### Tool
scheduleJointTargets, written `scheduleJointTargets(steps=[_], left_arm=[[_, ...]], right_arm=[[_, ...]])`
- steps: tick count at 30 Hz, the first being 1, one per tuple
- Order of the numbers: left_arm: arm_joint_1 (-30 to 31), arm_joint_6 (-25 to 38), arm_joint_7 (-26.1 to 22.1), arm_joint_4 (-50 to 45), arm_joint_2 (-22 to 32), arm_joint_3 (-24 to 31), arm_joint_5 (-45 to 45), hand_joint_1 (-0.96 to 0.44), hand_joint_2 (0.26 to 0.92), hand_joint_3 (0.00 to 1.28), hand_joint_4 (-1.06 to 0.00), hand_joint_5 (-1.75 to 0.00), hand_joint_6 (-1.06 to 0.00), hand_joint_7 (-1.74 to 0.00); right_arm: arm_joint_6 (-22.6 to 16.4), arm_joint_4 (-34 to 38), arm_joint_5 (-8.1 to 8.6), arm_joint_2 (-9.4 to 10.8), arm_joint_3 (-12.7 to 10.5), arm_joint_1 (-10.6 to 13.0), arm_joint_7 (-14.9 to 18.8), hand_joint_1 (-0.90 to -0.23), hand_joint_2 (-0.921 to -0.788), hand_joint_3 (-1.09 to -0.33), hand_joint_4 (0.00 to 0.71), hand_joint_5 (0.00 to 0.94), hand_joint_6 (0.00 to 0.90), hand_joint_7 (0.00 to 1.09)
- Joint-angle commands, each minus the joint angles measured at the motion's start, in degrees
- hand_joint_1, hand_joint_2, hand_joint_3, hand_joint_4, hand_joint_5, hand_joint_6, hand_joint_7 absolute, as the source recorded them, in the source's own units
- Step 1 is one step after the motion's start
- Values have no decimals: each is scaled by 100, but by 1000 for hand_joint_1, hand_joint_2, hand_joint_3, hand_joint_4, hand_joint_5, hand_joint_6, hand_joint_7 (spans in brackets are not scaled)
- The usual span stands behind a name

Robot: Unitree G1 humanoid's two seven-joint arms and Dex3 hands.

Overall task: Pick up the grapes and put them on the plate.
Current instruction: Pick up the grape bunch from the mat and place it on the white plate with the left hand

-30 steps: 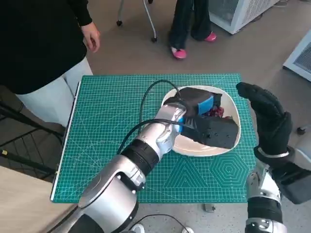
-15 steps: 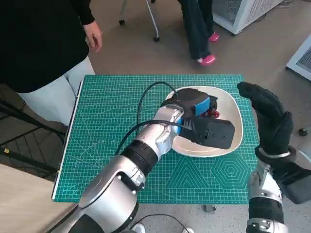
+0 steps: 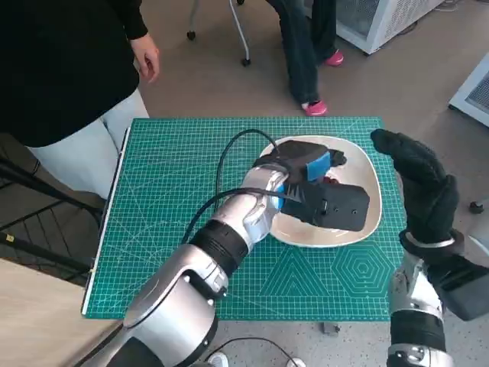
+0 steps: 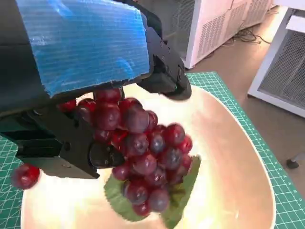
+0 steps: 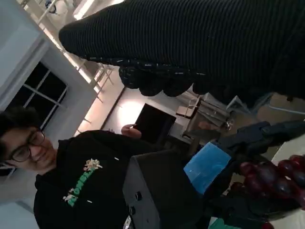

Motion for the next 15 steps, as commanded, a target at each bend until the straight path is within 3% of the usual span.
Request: scheduleJointTargets(steps=[1, 5, 10, 15], left_arm=[[-151, -64, 89, 20, -17, -10, 6, -455, 921, 118, -515, -975, -410, -2], [-88, -178, 215, -20, 52, 11, -3, -501, 921, 123, -483, -944, -412, -2], [3, -380, 407, -102, 192, 48, -27, -542, 921, 139, -479, -274, -416, -2], [102, -609, 549, -175, 366, 142, -102, -555, 921, 172, -395, -51, -391, 0]], right_arm=[[60, 94, -78, 29, 28, 59, -48, -458, -921, -602, 315, 0, 303, 0], [61, 87, -84, 40, 43, 52, -63, -456, -921, -605, 314, 0, 302, 0], [76, 101, -87, 51, 56, 28, -75, -455, -921, -607, 315, 1, 301, 0], [93, 127, -96, 74, 78, -10, -88, -454, -921, -609, 315, 1, 299, 0]])
